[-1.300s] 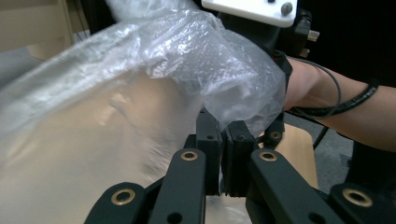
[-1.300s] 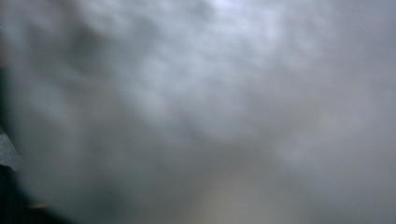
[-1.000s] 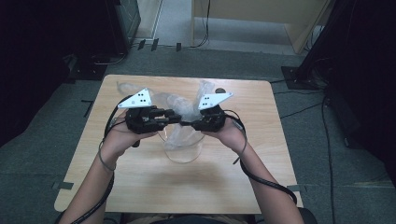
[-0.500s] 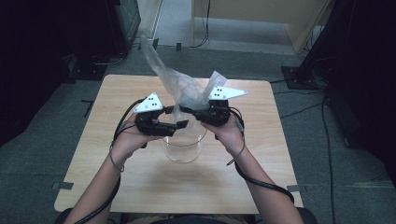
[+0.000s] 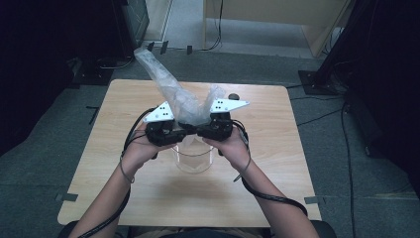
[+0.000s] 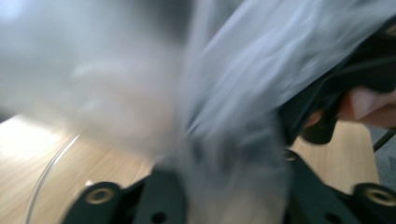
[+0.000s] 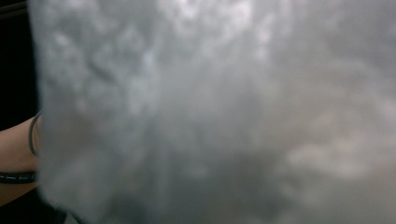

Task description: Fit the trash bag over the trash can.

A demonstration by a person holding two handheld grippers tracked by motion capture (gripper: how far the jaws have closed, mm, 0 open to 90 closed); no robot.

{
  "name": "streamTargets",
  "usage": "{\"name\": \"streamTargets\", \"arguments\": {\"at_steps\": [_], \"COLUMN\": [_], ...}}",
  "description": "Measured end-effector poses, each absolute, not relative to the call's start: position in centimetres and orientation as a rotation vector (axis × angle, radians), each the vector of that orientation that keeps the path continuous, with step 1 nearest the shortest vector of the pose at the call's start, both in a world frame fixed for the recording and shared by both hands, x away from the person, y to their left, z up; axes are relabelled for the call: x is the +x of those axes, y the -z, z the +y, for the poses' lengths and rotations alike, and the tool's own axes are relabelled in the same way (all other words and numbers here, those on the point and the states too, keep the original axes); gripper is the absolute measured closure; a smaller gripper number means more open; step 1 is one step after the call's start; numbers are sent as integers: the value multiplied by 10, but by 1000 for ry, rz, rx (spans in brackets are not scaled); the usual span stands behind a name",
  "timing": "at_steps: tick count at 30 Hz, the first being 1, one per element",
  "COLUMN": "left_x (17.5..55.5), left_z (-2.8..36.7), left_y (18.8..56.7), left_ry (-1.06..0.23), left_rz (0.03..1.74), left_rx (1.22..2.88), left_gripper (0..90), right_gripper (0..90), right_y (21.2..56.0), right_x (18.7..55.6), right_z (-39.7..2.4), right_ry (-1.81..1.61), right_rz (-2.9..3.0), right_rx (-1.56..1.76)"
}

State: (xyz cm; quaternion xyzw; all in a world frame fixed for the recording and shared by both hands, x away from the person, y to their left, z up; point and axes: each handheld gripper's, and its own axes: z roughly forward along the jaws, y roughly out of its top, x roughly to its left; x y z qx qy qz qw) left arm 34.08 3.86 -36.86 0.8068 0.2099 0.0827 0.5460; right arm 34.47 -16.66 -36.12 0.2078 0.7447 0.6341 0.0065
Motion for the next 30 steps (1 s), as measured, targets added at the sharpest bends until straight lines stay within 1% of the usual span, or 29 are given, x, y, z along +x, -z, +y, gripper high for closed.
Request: {"name": "streamTargets", "arguments": {"at_steps": [4,6,9,12,14,16,17,18,20,21,22,23,24,25,27,29,30], "left_x": [343,343,342,342,339,338,337,338,339,340,341,342,343,344,347,348,348], "left_z": [42,42,39,36,31,27,26,25,24,26,28,29,31,33,41,47,51], "left_y": [371,372,373,377,379,382,382,383,385,386,385,384,384,383,381,378,376], "left_ry": [-220,-271,-306,-323,-367,-356,-341,-321,-284,-266,-227,-210,-206,-207,-120,-95,-87], "left_rz": [523,521,510,502,471,453,451,449,467,477,501,520,528,526,546,559,557], "left_rx": [1954,1987,2032,2077,2129,2139,2141,2143,2143,2128,2102,2082,2051,2029,1991,1961,1953], "left_gripper": [852,875,879,879,879,878,877,875,859,836,825,781,731,627,558,479,474], "right_gripper": [843,805,626,483,422,383,386,430,653,746,789,835,850,865,870,869,869], "right_y": [359,358,357,356,356,356,358,359,363,364,364,363,362,361,358,359,362], "right_x": [344,345,349,353,354,356,357,358,358,357,356,356,356,356,356,354,353], "right_z": [-169,-173,-178,-183,-184,-186,-186,-186,-186,-186,-187,-189,-190,-193,-200,-205,-208], "right_ry": [-1926,-1910,-1907,-1916,-1920,-1936,-1945,-1947,-1923,-1889,-1868,-1861,-1855,-1849,-1822,-1765,-1754], "right_rz": [2329,2322,2284,2271,2266,2244,2243,2254,2306,2315,2313,2305,2298,2287,2257,2238,2217], "right_rx": [633,629,639,648,665,694,713,721,704,692,681,672,672,671,642,591,549]}}
